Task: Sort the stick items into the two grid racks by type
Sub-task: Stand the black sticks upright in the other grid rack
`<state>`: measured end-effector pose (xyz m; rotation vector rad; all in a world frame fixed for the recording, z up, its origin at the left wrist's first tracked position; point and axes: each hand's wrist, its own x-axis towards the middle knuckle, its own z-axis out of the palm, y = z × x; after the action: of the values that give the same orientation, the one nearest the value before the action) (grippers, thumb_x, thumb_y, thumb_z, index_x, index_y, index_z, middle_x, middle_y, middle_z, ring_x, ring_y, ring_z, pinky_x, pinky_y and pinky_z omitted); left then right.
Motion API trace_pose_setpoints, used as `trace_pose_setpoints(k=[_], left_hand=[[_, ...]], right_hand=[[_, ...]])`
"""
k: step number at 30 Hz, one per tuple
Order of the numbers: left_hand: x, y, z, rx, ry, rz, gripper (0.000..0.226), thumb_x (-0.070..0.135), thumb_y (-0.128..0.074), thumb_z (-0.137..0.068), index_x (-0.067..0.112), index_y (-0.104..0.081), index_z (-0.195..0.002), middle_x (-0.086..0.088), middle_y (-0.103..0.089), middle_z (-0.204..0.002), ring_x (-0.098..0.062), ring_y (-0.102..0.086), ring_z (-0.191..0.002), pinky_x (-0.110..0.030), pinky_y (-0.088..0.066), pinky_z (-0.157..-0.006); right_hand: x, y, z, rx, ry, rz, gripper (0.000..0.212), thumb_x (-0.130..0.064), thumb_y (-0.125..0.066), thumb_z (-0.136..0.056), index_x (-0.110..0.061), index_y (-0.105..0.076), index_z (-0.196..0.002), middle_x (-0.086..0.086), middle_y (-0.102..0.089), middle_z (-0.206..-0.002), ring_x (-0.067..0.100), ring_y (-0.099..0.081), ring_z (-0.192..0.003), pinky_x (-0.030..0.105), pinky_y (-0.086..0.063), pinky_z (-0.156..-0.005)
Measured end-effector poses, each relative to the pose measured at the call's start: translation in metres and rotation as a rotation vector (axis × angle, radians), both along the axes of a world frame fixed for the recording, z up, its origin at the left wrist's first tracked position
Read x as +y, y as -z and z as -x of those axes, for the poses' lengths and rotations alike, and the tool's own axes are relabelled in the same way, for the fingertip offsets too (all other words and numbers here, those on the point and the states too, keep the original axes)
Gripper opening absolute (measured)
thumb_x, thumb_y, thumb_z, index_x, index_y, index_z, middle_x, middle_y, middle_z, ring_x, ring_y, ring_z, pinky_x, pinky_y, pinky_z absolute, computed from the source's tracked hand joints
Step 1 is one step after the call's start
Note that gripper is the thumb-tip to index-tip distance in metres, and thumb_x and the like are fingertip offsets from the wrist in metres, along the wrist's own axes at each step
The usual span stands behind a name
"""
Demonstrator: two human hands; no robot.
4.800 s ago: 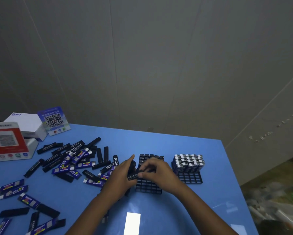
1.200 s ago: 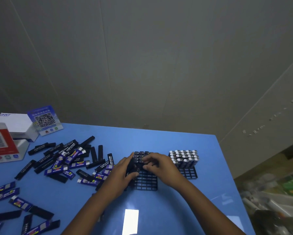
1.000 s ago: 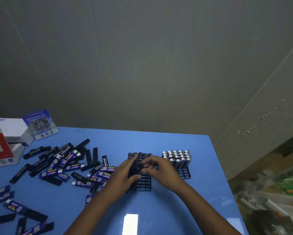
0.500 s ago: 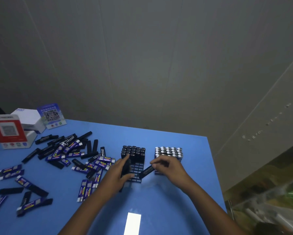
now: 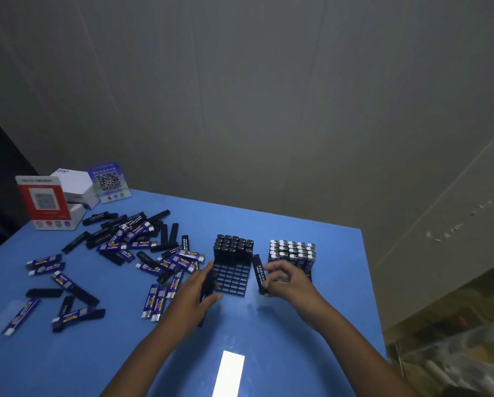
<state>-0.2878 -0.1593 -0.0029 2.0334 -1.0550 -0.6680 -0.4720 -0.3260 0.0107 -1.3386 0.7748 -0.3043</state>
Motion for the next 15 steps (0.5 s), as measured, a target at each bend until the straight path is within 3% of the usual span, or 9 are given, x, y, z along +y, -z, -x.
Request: trace_pose_setpoints(k=[2,5,7,10,15], left_hand=[[-0.001,0.002,-0.005,0.004,0.0,-0.009,0.071,0.017,-0.069,-0.09,0.019,-0.032,-0.15,0.007,-0.045,-0.139,-0.003,-0.041,-0.125,-0.016,-0.029,-0.105],[-0.003,0.005,-0.014,-0.007,0.014,-0.009,0.071,0.019,-0.069,-0.09,0.02,-0.032,-0.151,-0.002,-0.05,-0.142,-0.012,-0.045,-0.129,-0.02,-0.032,-0.107],[-0.005,0.007,-0.018,-0.003,0.021,-0.009,0.071,0.02,-0.069,-0.09,0.02,-0.032,-0.151,-0.002,-0.051,-0.14,-0.013,-0.046,-0.128,-0.017,-0.031,-0.105],[-0.009,0.011,-0.027,0.006,0.029,0.009,0.07,0.018,-0.069,-0.09,0.018,-0.033,-0.15,-0.005,-0.055,-0.135,-0.014,-0.048,-0.126,-0.014,-0.031,-0.103],[-0.015,0.018,-0.045,0.013,0.036,0.003,0.071,0.021,-0.069,-0.09,0.022,-0.031,-0.151,-0.004,-0.055,-0.135,-0.015,-0.047,-0.129,-0.019,-0.031,-0.106]], right_hand=[[0.004,-0.002,-0.005,-0.016,-0.037,0.047,0.043,0.002,-0.066,-0.09,-0.017,-0.055,-0.127,0.008,-0.065,-0.088,0.019,-0.071,-0.082,0.026,-0.056,-0.077],[0.006,-0.002,-0.012,0.005,-0.127,0.208,0.062,-0.005,-0.068,-0.09,-0.039,-0.047,-0.137,0.006,-0.057,-0.092,0.016,-0.068,-0.081,0.039,-0.057,-0.088],[0.007,-0.001,-0.017,0.028,-0.174,0.32,0.067,-0.006,-0.068,-0.091,-0.046,-0.045,-0.139,0.005,-0.053,-0.092,0.013,-0.064,-0.079,0.041,-0.055,-0.091],[0.009,-0.004,-0.027,0.058,-0.178,0.427,0.06,-0.006,-0.067,-0.09,-0.048,-0.05,-0.13,0.006,-0.054,-0.093,0.015,-0.065,-0.08,0.039,-0.057,-0.085],[0.007,-0.002,-0.044,0.101,-0.064,0.566,0.034,-0.008,-0.068,-0.09,-0.036,-0.06,-0.107,0.0,-0.063,-0.092,0.014,-0.065,-0.078,0.029,-0.053,-0.077]])
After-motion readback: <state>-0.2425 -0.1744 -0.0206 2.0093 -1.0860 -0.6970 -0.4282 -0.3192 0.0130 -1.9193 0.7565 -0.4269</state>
